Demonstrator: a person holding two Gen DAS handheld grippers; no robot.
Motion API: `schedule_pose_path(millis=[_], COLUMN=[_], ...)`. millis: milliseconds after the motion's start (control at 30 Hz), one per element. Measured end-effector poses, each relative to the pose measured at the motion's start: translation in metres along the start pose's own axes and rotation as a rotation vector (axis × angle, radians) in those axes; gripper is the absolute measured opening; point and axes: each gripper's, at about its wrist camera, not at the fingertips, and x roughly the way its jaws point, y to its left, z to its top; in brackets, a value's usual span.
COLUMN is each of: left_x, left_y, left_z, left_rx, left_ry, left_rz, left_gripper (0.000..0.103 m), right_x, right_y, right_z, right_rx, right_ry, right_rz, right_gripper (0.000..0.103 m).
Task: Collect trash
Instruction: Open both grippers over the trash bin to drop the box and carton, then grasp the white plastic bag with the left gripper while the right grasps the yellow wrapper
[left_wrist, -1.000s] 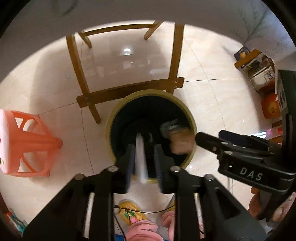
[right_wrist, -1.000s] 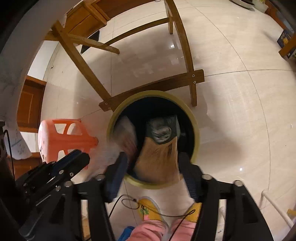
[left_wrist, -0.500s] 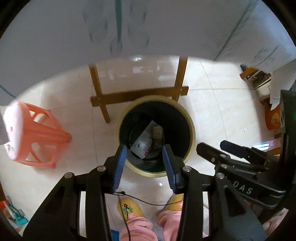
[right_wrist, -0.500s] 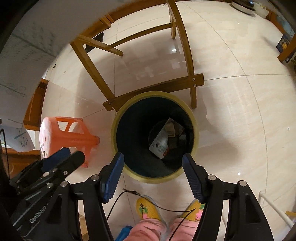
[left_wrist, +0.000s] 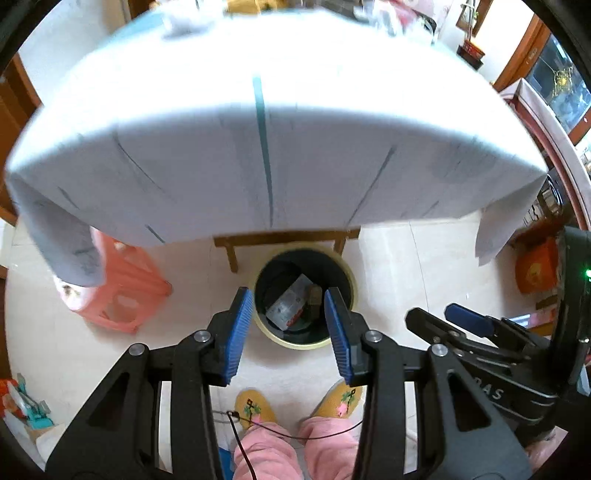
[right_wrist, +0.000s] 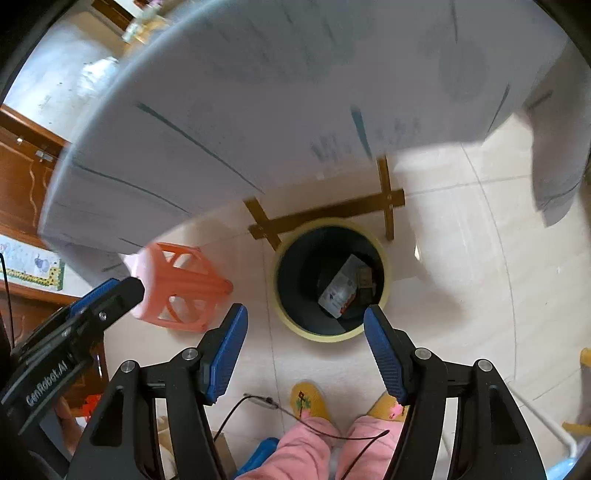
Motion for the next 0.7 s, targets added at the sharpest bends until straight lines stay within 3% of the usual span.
schedule_pose_path(millis=[267,333,367,500,700], left_x=[-0.095,-0.114,-0.125,-0.161,-0.180], left_y=[-0.008,-0.009,-0.008,-0.006,0.007], left_z=[0.045,0.055,0.061,0.083,0.125], left_rx=[-0.006,-0.023,-0.033,-0.083,-0.101], left_ry=[0.003,-0.006,-0.007,-0.064,-0.150], left_rz=[0.004,0.009,0.011,-0.001,0.029], left_gripper=[0.037,0.045,0.054,0.057,0.061], right_x=[-0.101,-0.127,-0.140,-0.178,-0.211], right_y=[0.038,0.047,0.053,0.069,0.087], right_z=[0.024,0.032,0.038,0.063,0.105], right_rx=[-0.059,-0.084,-0.098,-0.168,-0.233], right_ry=[-0.026,-0.047,-0.058,-0.108,-0.206], right_rz=[0.038,0.053,0.059,0.072,0.096], right_gripper=[0.067,0.067,0.067,0.067,0.067])
